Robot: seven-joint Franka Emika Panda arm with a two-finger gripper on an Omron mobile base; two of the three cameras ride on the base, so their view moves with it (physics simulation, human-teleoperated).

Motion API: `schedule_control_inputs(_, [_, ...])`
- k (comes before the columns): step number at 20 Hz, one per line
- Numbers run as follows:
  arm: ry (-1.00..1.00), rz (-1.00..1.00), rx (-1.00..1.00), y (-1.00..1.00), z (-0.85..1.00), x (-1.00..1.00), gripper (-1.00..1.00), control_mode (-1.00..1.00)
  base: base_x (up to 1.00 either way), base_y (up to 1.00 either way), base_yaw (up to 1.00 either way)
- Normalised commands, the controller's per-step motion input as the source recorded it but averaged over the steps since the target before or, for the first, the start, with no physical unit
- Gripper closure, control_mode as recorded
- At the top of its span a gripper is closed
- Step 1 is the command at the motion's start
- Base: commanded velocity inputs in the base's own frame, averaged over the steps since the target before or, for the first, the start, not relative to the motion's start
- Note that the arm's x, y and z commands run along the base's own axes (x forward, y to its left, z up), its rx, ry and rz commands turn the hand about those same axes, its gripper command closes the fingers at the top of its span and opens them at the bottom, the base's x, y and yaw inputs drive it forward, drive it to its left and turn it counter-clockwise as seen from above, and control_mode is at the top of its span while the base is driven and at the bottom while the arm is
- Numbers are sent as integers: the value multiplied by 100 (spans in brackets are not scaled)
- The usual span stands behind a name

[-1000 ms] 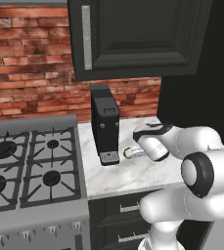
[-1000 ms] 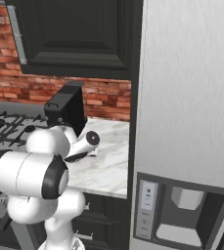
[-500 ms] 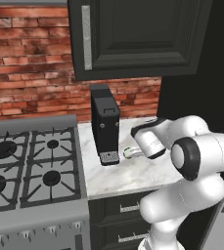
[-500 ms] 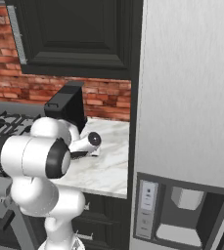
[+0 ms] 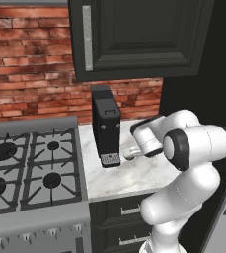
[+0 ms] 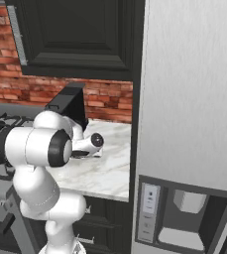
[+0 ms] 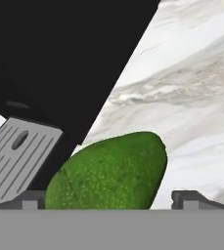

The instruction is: Place the avocado in the correct fridge rack based on whether it is a fruit or vegetable. Finally, close the fridge door.

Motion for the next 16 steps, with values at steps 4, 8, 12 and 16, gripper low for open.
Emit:
schedule_control_inputs(4, [0, 0, 0, 0, -16, 19, -100, -100, 0, 0, 0])
schedule_control_inputs(8, [0, 0, 0, 0, -32, 9, 100, -100, 0, 0, 0])
schedule_control_inputs(12, [0, 0, 0, 1, -49, 5, 100, -100, 0, 0, 0])
schedule_control_inputs(16, [0, 0, 0, 1, -21, 0, 100, -100, 0, 0, 0])
